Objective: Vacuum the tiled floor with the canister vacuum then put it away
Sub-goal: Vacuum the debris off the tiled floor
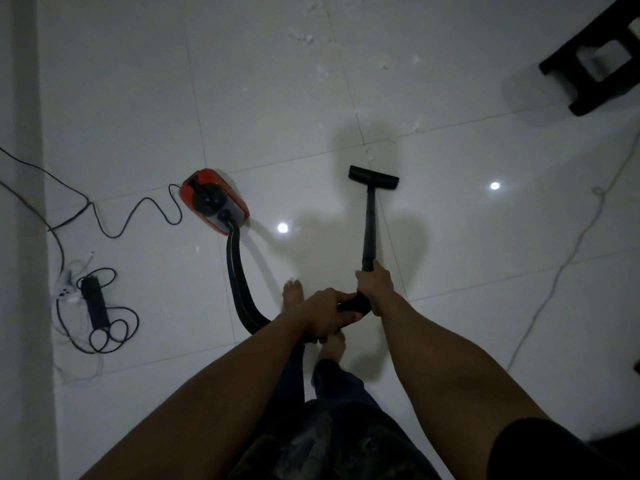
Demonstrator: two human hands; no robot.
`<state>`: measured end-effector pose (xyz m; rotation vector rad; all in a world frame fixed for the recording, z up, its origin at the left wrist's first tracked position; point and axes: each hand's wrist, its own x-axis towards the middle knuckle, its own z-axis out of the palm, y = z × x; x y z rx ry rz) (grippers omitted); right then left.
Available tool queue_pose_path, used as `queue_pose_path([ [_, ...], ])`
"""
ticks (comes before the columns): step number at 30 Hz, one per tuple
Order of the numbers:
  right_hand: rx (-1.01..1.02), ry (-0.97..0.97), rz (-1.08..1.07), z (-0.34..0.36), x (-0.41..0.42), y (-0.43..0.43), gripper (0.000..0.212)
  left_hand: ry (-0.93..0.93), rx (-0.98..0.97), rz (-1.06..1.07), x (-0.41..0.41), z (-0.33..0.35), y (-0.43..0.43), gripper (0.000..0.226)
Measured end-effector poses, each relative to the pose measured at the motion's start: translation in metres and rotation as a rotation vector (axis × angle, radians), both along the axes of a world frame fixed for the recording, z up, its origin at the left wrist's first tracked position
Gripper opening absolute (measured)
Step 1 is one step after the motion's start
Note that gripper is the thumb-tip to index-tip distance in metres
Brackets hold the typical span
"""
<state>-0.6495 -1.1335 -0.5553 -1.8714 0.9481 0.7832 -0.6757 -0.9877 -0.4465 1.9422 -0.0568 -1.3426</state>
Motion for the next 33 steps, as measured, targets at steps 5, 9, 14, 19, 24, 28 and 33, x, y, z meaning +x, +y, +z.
queue_pose_path([
  [5, -0.027, -0.002, 0.063, -0.005, 0.020, -0.014, 0.065, 0.053, 0.013, 0.010, 0.020, 0.005, -0.016, 0.050],
  [9, -0.068, -0.008, 0.198, -0.009, 0.062, -0.018, 0.066, 0.037, -0.041, 0.058, 0.052, -0.014, -0.015, 0.049],
  [14, -0.094, -0.014, 0.327, -0.008, 0.128, -0.014, 0.067, 0.081, -0.076, 0.233, 0.101, -0.016, -0.014, 0.045],
  [19, -0.073, -0.015, 0.381, -0.011, 0.180, 0.005, 0.070, 0.132, -0.086, 0.284, 0.149, -0.015, 0.001, 0.045],
  [24, -0.048, -0.012, 0.446, -0.012, 0.221, 0.028, 0.068, 0.107, -0.081, 0.359, 0.181, -0.012, 0.017, 0.041],
  [28, -0.009, -0.015, 0.439, -0.010, 0.254, 0.045, 0.063, 0.088, -0.072, 0.411, 0.209, -0.007, 0.028, 0.029],
  [33, -0.005, 0.001, 0.411, -0.013, 0.302, 0.056, 0.068, 0.075, -0.014, 0.435, 0.255, -0.004, 0.033, 0.041],
])
